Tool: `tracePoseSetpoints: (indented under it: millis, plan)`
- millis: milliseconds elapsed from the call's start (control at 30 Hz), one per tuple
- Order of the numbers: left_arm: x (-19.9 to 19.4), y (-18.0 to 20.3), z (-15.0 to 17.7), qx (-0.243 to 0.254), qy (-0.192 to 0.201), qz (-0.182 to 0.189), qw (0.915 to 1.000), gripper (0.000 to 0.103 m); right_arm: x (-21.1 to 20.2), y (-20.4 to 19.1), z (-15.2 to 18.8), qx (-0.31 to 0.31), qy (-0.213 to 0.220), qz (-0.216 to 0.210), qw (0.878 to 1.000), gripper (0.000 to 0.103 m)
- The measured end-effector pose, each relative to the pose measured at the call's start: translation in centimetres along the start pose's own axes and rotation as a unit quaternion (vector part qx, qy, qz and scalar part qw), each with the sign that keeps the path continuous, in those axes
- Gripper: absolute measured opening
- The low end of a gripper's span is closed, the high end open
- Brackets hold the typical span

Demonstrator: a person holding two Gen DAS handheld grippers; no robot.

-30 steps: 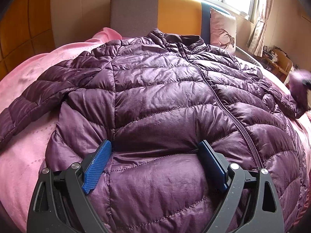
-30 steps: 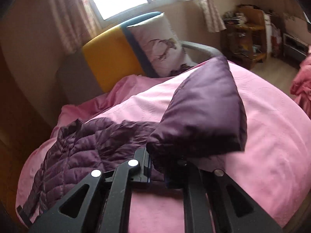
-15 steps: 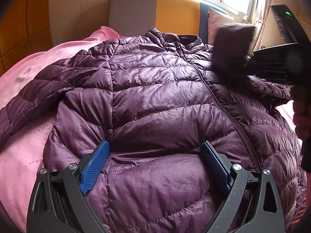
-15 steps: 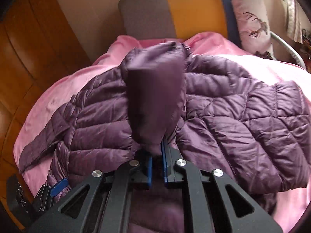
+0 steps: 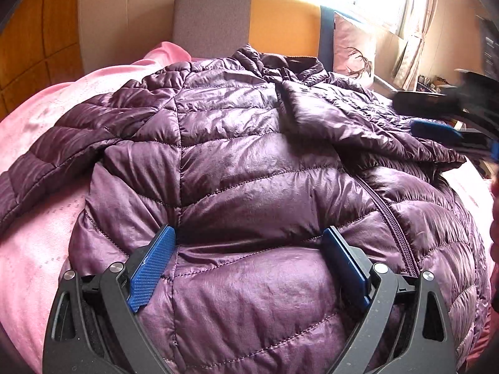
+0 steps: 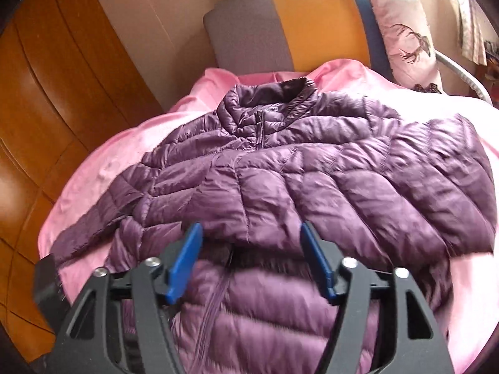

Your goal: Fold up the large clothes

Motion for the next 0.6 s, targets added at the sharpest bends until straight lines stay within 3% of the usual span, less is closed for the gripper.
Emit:
tracePoseSetpoints:
  millis: [100,267,333,500,600]
  plan:
    - [-0.2,-0.1,-0.3,-0.004,-0.014,0.005,0.9999,0.094,-1.7,1.7,1.1,0.022,0.003,-0.001,1.000,0.071]
    - [-1.4,-0.4,-3.0,-0.065,-0.003,0.076,0.9950,0.094,-3.4,6.0,3.7,0.069,-0.006,0.022,0.997,0.071]
    - [-1.3,-0.1,-4.5,-0.062,0.001,0.081,0.9947,0.094,-3.4,7.3,4.4,0.090,-0.009,0.022,0.996,0.071]
    - [2.3,0.8,-7.9,-0.095,-0.029,0.123,0.9874,0.094,-4.0,8.5,4.8,0.108,0.000,0.004,0.994,0.073]
    - [5.3,1.0,-9.2,-0.119,-0.054,0.129,0.9830,0.090,-4.4,9.3,4.6,0.119,0.006,-0.006,0.993,0.076]
Point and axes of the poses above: each gripper's, at about its wrist camera, not at the fingertips, and x roughly the way its jaws point, y to its right, z to its underside, the point moved 7 cm from there along x, roughly the way its jaws point, and after that the axes turned 8 degrees about x, right-handed, at the moved point
